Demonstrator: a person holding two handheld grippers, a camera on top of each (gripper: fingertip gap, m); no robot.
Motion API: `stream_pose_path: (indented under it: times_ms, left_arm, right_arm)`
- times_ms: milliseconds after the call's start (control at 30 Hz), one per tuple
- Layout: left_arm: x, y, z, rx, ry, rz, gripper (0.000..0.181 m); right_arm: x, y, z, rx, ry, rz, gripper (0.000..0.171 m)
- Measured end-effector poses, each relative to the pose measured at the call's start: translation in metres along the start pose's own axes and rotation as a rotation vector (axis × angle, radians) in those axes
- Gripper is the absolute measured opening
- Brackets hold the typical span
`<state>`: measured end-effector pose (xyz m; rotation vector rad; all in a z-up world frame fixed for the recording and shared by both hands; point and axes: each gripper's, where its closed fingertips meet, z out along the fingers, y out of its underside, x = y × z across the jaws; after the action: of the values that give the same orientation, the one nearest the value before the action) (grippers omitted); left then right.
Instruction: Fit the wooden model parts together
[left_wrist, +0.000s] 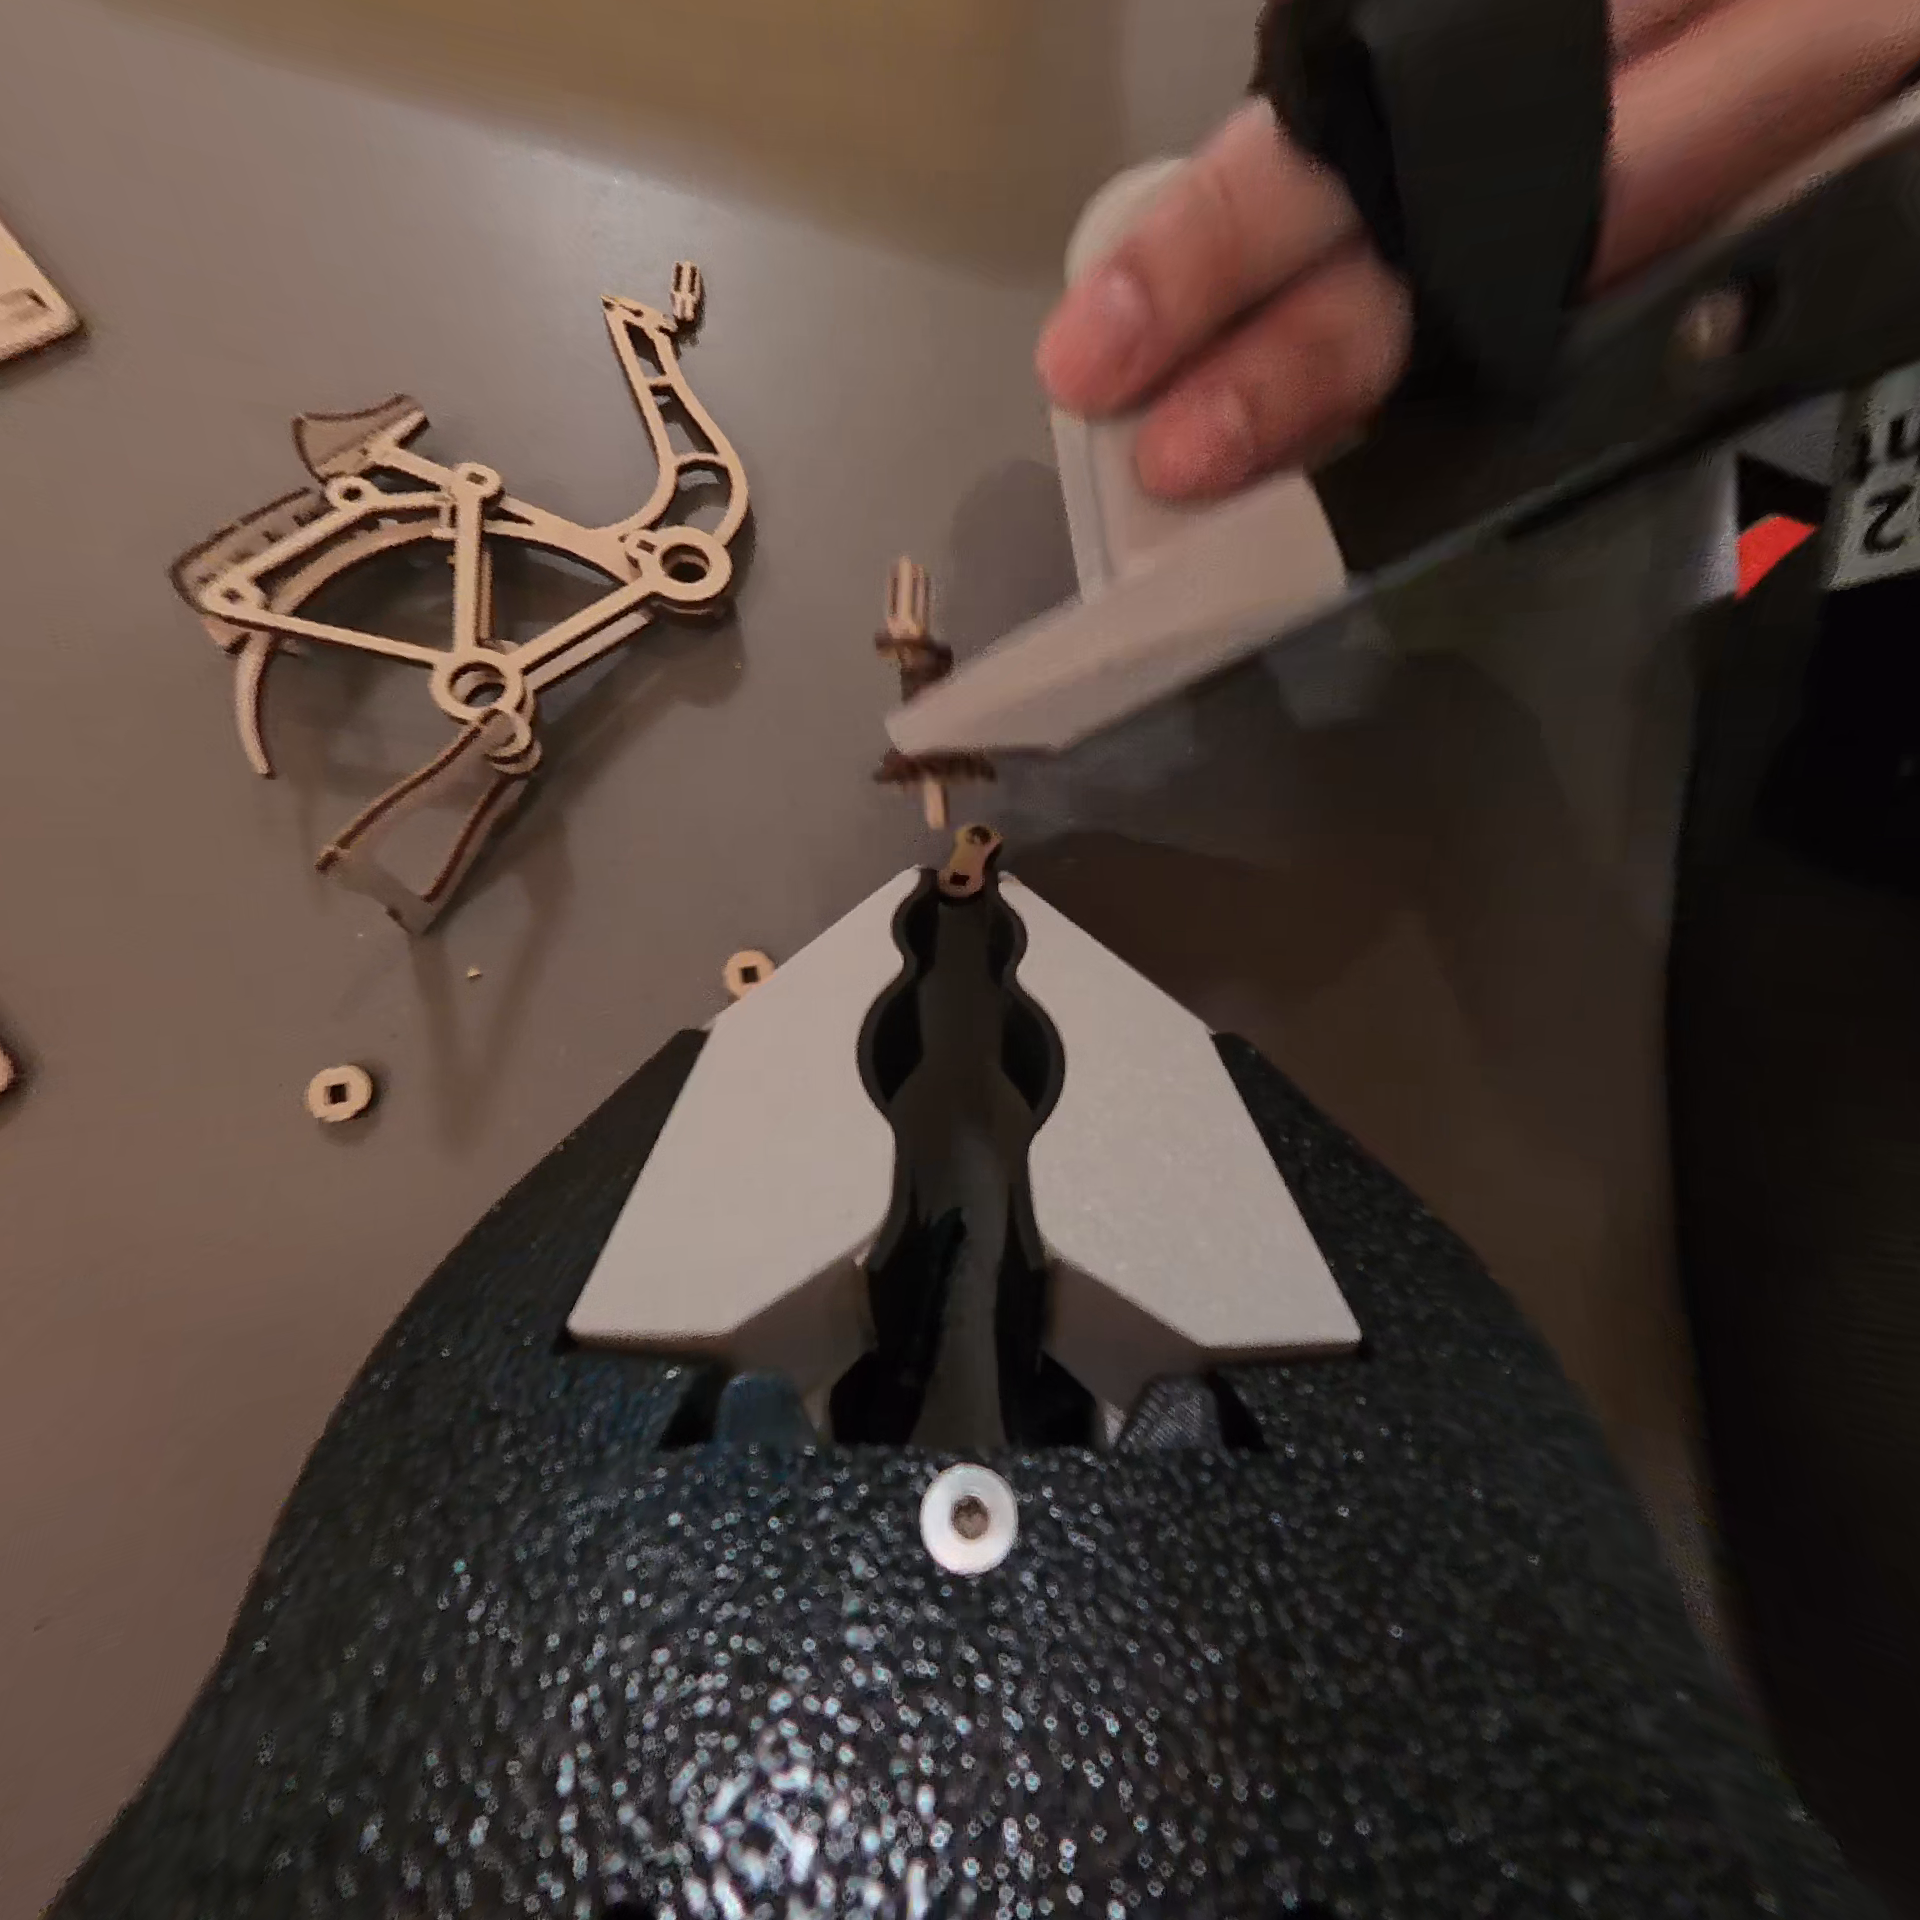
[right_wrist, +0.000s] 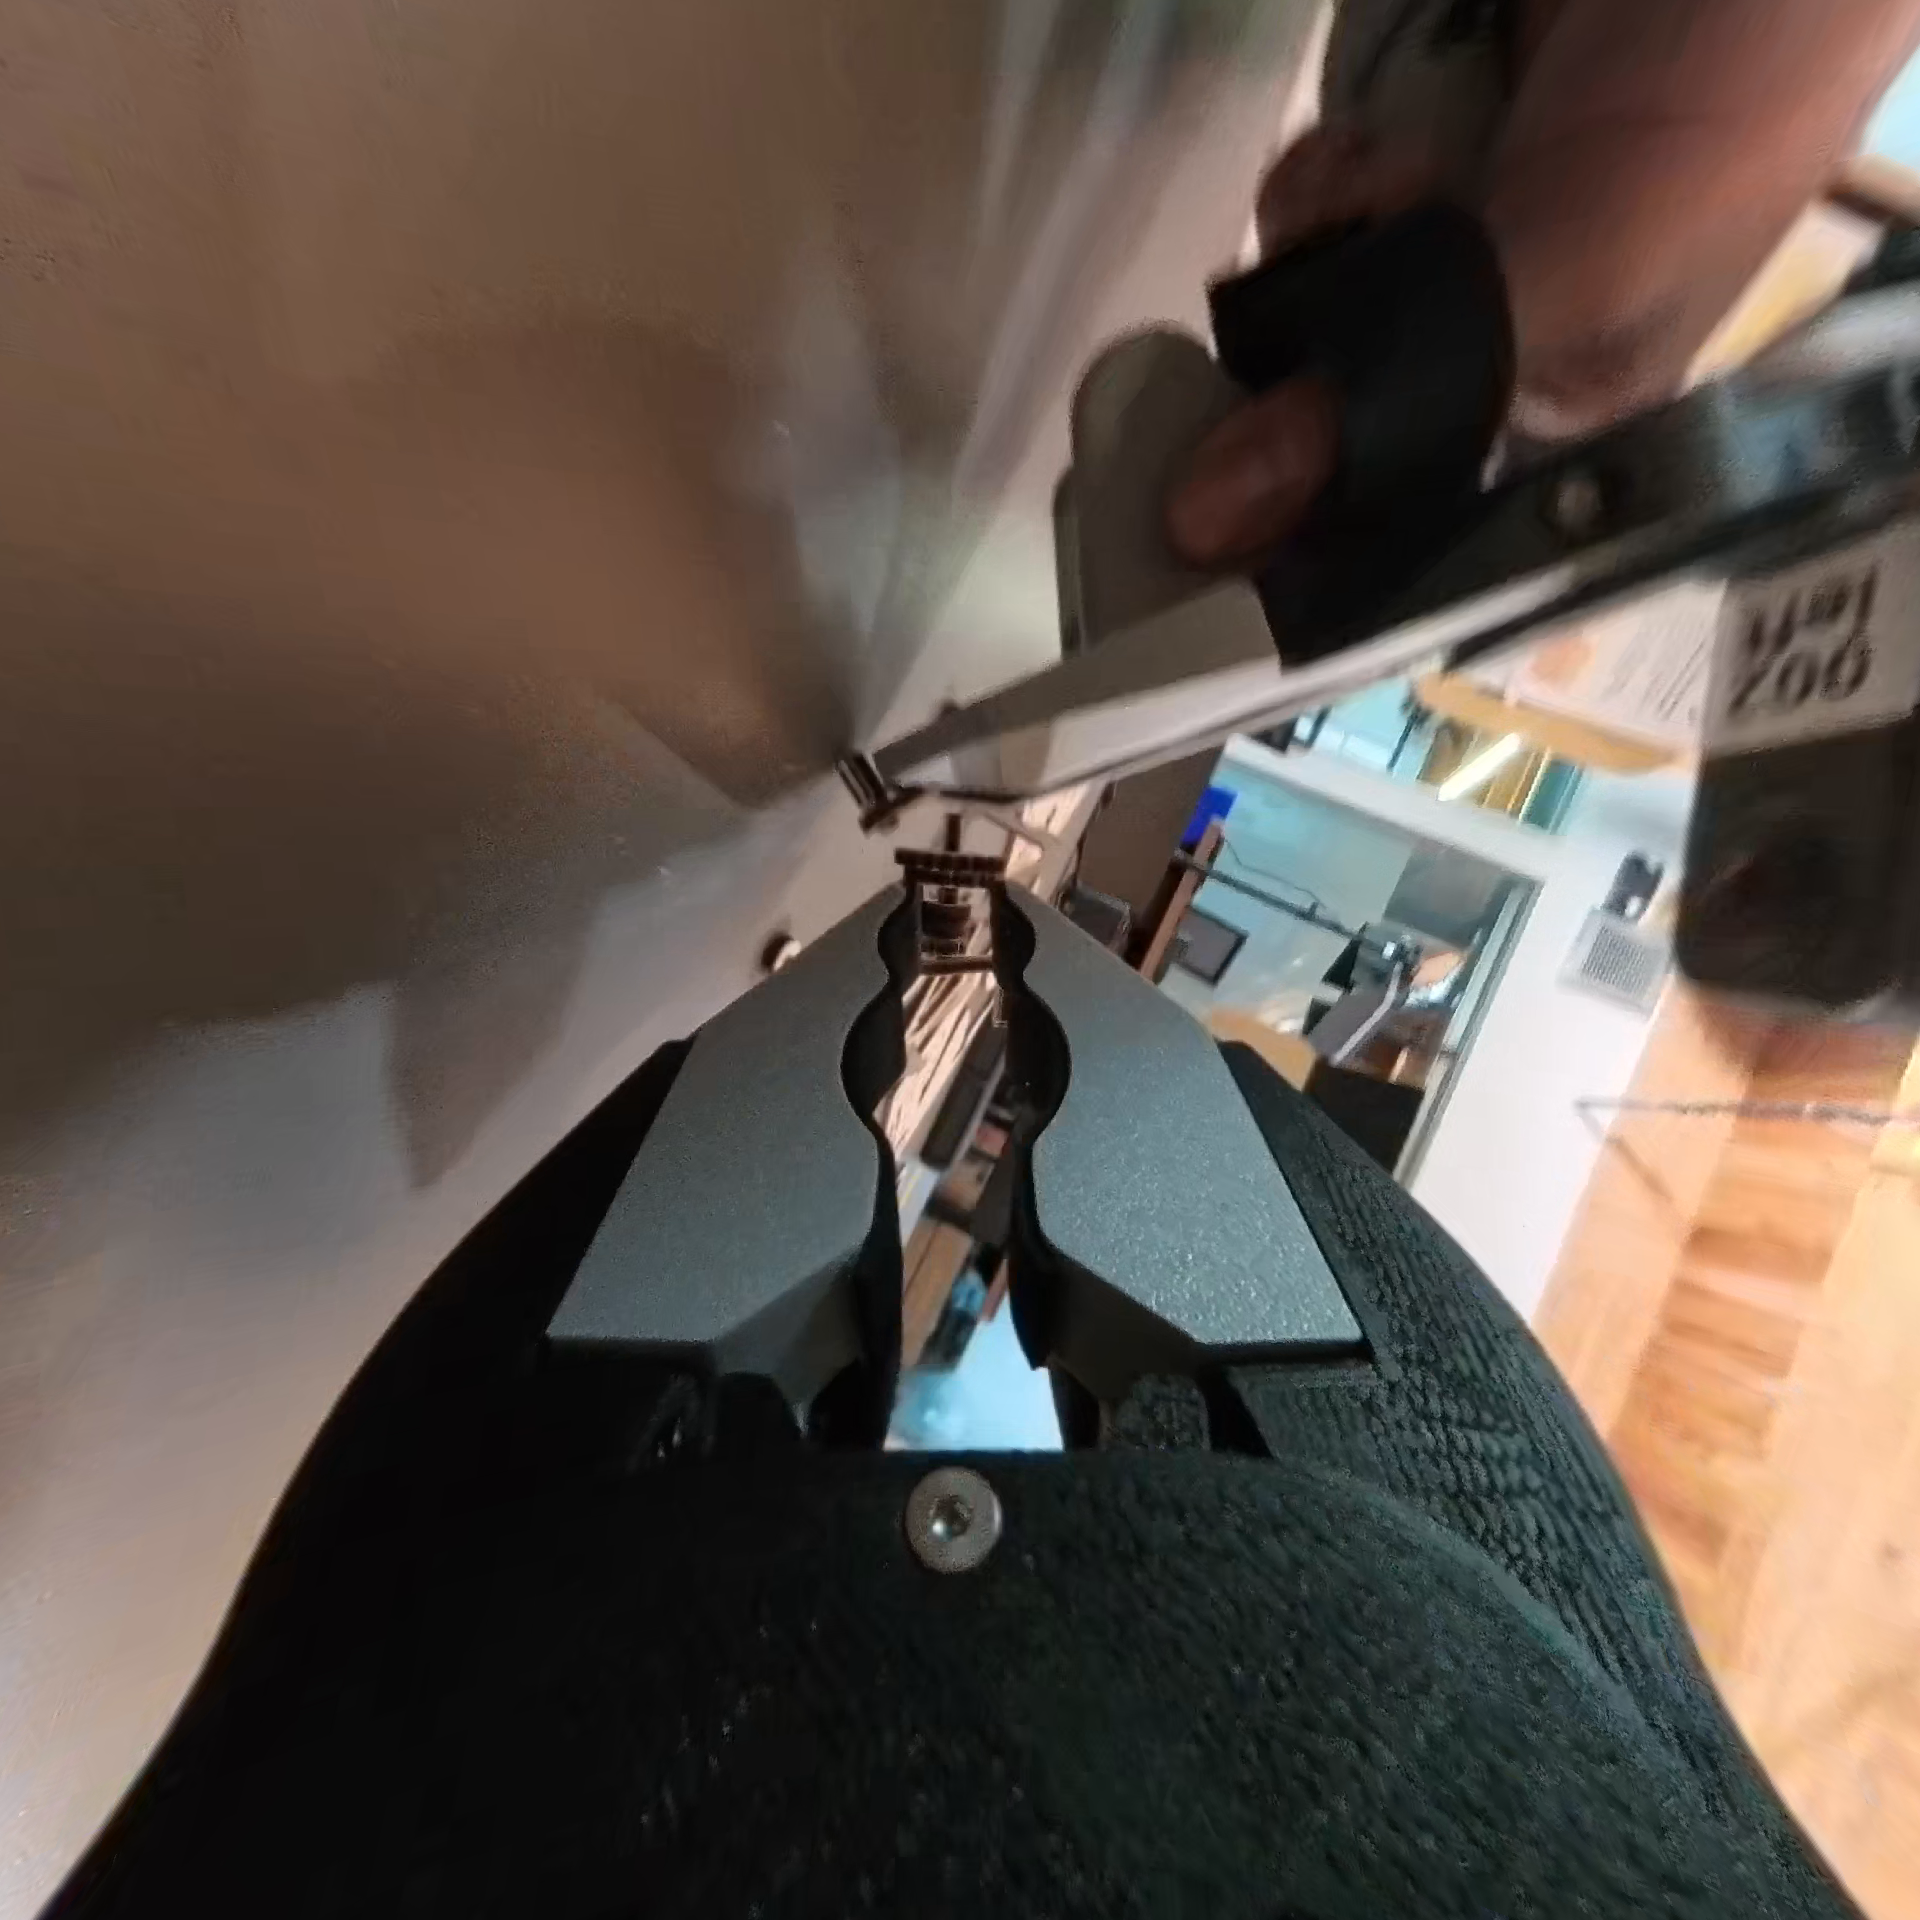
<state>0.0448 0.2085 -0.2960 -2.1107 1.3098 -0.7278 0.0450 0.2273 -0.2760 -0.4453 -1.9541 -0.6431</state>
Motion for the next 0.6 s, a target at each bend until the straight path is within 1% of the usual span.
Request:
stream_pose_path:
  times_ms: [67,133,200,300,400,567,600]
  left_arm:
    - [-0.007,-0.001,-0.006,0.040,-0.061,0.053,0.006]
    - [-0.015,-0.006,-0.014,0.097,-0.134,0.123,0.006]
    - [-0.020,-0.006,-0.016,0.122,-0.179,0.166,0.006]
    - [-0.023,-0.007,-0.015,0.164,-0.234,0.229,0.006]
    - [-0.021,-0.003,-0.010,0.163,-0.232,0.262,0.006]
    - [-0.020,-0.002,-0.009,0.176,-0.235,0.286,0.006]
    - [-0.020,-0.003,-0.009,0.179,-0.246,0.304,0.006]
  right_arm:
    - [0.005,0.014,0.002,-0.037,0.021,0.098,0.011]
    - [0.003,0.020,0.002,-0.024,-0.004,0.233,0.011]
    - [-0.004,0.018,0.002,0.011,-0.055,0.343,0.011]
    - [-0.010,0.012,0.000,0.054,-0.111,0.407,0.011]
    - [-0.019,-0.004,-0.002,0.107,-0.201,0.500,0.012]
    - [-0.017,-0.018,-0.006,0.147,-0.239,0.622,0.012]
    - [-0.015,-0.020,-0.008,0.161,-0.239,0.653,0.016]
